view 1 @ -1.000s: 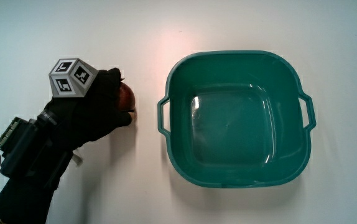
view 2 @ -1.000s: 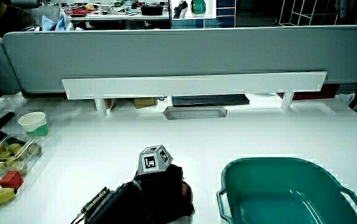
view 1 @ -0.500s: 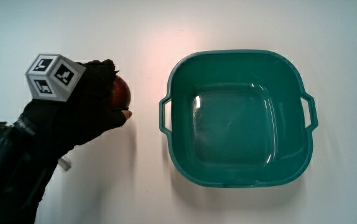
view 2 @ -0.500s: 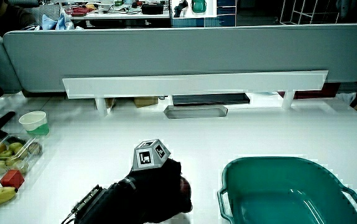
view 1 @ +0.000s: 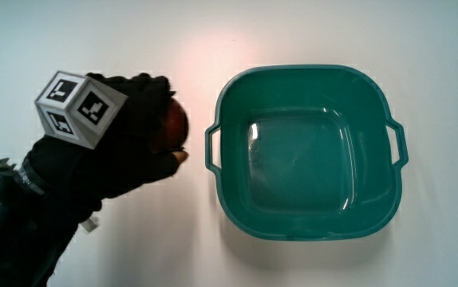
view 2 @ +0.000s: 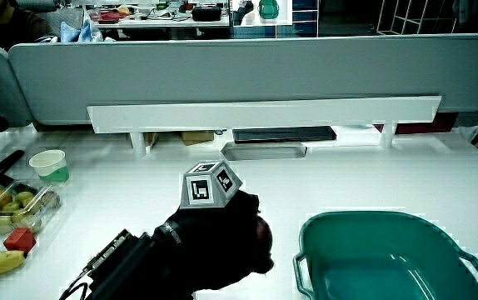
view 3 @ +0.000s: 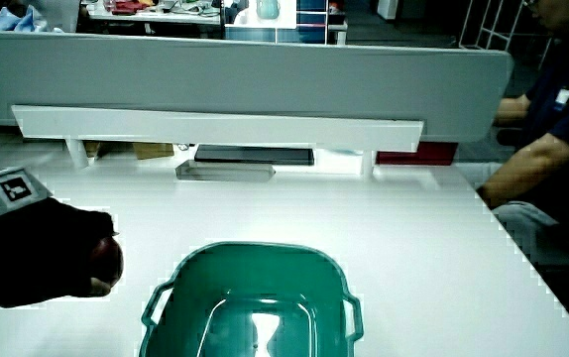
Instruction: Pick apple from desk
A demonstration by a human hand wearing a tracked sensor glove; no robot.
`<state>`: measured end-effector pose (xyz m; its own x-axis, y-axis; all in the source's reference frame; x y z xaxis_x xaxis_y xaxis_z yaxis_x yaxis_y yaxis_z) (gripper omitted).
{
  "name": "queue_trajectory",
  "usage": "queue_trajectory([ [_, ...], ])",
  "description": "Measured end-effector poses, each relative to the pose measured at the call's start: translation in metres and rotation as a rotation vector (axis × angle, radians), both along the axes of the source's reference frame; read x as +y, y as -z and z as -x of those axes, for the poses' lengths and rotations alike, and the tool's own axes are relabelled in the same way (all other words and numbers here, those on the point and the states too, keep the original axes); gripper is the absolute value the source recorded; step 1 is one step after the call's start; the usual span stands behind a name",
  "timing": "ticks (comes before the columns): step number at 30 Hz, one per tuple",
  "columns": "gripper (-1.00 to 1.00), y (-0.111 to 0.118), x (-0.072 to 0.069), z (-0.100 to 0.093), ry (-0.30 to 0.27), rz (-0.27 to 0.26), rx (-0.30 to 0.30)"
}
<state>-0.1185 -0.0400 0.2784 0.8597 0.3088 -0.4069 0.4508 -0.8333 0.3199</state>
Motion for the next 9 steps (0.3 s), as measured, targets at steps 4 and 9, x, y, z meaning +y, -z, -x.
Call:
queue_trajectory([
  [4, 1.0, 0.003, 0.003, -0.015, -0.049, -0.018, 0.08],
  [9, 1.0, 0.016, 0.005, -0.037, -0.113, -0.078, -0.047],
])
